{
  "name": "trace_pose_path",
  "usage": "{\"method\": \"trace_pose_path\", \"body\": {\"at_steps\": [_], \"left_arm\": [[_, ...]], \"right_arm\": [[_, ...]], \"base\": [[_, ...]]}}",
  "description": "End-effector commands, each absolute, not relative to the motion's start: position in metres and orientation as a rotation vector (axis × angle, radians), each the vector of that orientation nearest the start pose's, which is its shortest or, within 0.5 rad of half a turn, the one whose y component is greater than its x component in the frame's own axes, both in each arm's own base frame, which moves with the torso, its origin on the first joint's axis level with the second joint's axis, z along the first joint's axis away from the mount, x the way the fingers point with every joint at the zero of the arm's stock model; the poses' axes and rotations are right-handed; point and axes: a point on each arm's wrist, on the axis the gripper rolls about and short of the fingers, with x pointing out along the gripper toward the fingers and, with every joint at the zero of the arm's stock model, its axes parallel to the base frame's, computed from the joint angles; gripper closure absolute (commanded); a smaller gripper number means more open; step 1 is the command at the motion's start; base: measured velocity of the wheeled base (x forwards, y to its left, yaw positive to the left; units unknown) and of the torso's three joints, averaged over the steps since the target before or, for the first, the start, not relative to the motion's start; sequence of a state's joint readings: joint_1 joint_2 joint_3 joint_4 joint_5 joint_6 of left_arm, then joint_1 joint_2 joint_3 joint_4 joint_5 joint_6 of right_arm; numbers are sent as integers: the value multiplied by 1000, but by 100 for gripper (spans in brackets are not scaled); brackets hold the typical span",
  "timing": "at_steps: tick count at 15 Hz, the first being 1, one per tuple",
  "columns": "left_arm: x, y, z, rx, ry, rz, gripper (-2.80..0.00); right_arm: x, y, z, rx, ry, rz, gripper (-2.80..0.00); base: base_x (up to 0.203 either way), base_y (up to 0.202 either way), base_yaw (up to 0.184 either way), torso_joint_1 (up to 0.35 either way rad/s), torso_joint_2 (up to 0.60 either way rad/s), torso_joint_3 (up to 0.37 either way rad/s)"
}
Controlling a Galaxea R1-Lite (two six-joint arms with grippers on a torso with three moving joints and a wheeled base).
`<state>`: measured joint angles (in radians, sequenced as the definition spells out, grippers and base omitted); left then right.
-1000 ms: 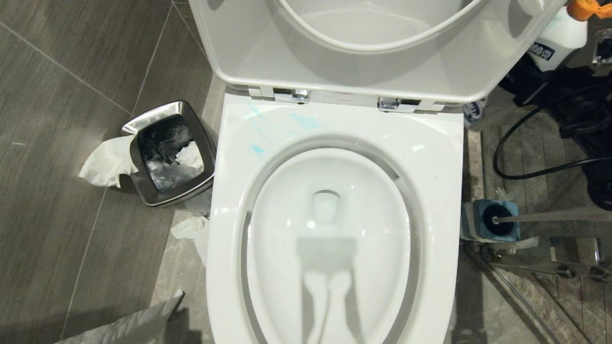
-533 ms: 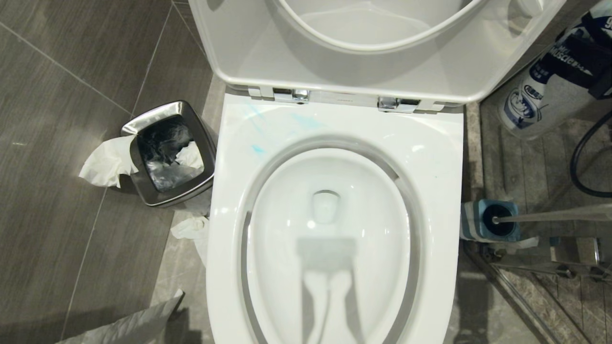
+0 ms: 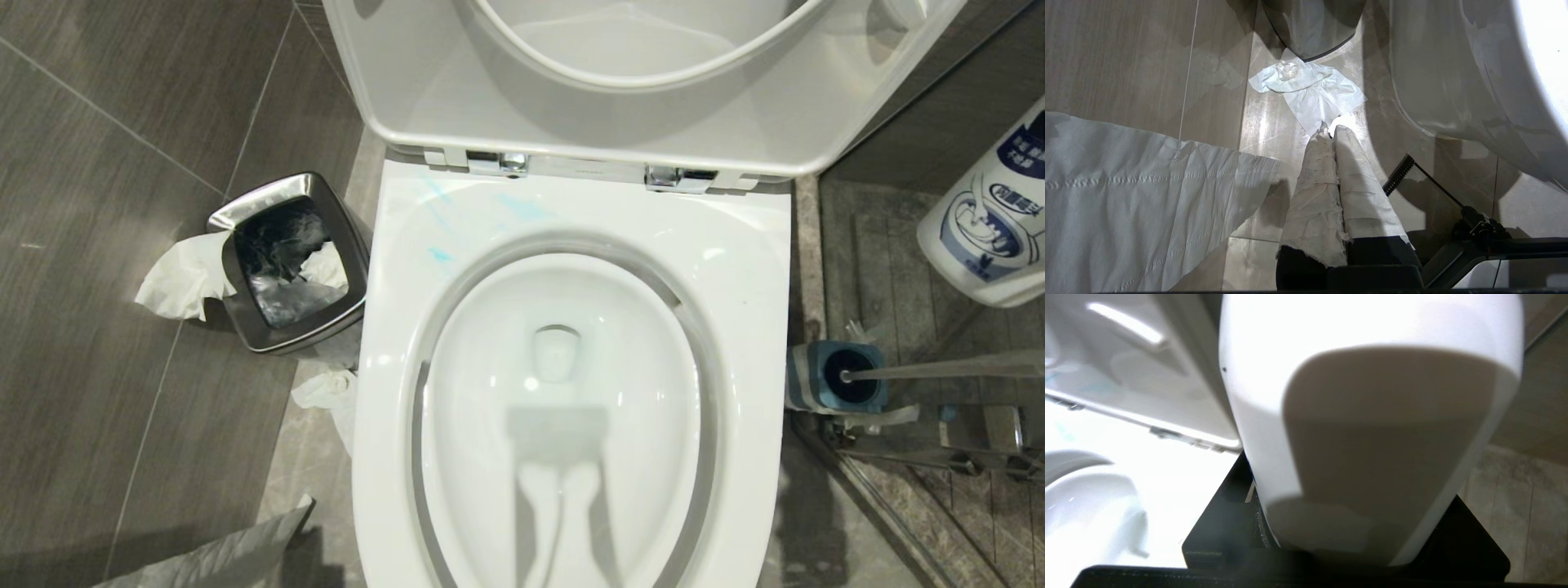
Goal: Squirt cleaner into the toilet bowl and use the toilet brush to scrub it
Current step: Pour in the cleaning agent
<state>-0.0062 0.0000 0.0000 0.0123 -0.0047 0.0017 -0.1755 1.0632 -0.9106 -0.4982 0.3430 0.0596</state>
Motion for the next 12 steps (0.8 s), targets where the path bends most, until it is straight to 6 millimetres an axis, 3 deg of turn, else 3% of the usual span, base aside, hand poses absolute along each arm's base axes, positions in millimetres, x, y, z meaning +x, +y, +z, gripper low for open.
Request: {"method": "trace_pose_path", "body": {"at_steps": [1, 7, 9, 12], "left_arm": [[-23, 0, 74, 2, 15, -11, 0], [-23, 0, 74, 2, 14, -11, 0], [-23, 0, 74, 2, 14, -11, 0], [-23, 0, 74, 2, 14, -11, 0]], "right_arm": [[94, -9, 348, -34, -337, 181, 0], [56, -5, 338, -66, -214, 24, 0], [55, -8, 335, -119, -200, -95, 0], [50, -7, 333, -140, -244, -120, 0]], "base": [[0, 0, 0, 0, 0, 0], [0, 0, 0, 0, 0, 0], [0, 0, 0, 0, 0, 0], [0, 0, 0, 0, 0, 0]]}}
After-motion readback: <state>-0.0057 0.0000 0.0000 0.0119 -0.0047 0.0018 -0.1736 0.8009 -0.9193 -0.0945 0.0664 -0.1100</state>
